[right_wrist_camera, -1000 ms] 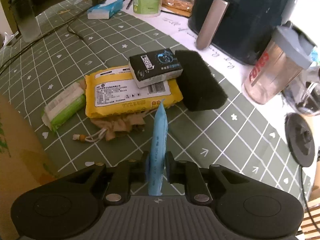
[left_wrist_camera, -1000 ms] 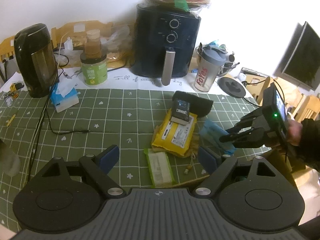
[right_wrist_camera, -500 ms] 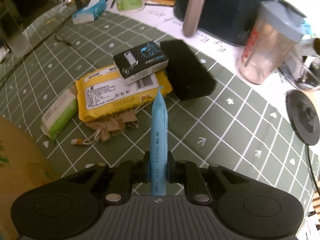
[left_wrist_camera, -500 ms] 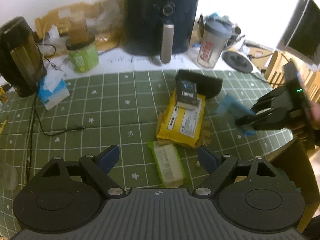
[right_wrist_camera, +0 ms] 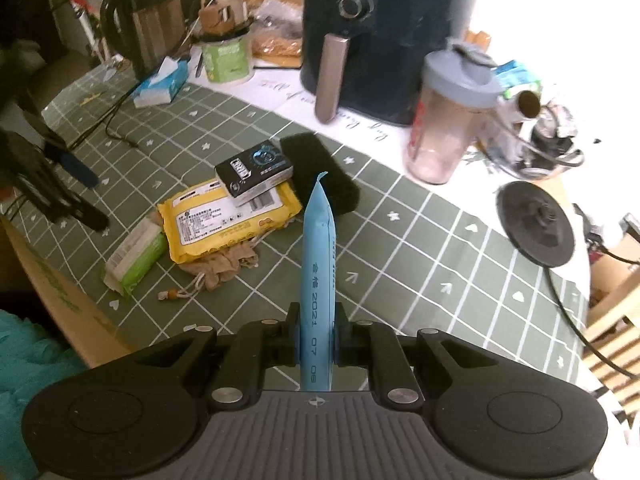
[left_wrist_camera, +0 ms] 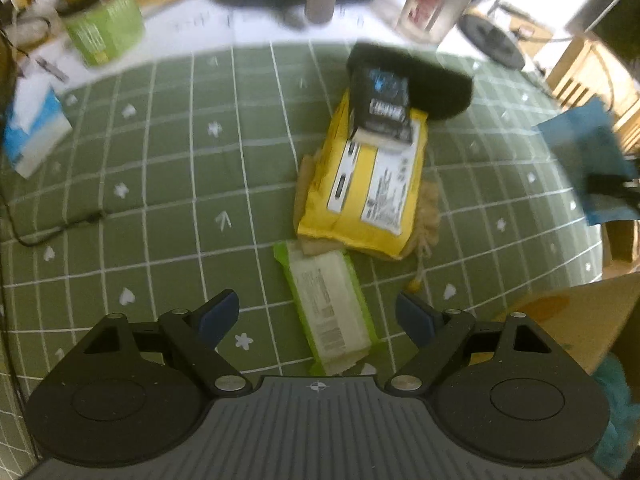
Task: Organize soft objects
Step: 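Close the left gripper on the green-and-white wrapped packet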
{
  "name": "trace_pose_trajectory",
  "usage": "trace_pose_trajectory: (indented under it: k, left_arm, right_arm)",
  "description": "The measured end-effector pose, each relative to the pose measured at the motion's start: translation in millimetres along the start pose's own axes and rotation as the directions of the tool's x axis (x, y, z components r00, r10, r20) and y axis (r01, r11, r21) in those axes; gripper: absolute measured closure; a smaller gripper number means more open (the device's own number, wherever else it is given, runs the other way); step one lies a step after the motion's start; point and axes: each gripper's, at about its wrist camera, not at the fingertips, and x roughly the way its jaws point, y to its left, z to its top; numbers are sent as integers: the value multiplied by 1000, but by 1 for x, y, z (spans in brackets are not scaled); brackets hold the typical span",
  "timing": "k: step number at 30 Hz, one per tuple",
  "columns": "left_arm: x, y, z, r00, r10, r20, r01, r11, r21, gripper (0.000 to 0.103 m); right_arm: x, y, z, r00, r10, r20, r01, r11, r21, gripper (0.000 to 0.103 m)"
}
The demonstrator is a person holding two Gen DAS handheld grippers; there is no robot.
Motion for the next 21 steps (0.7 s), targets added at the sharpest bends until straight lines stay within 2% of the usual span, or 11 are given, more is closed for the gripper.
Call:
trace_pose_trajectory:
  k: [7, 17, 21]
  left_arm:
    - [37, 2, 12, 996, 7, -88, -7, 1000, -7, 18]
    - [65, -6, 27, 986, 9, -165, 1, 998, 61, 19]
    - [75, -14, 24, 982, 38, -187, -19, 994, 103, 27]
  right_arm:
    - [-30, 0, -17, 999, -33, 37, 30, 997, 66, 86]
    - [-49, -2, -45, 997, -58, 48, 49, 984, 171, 86]
    - [-53, -1, -51, 997, -63, 52, 52, 981, 190, 86]
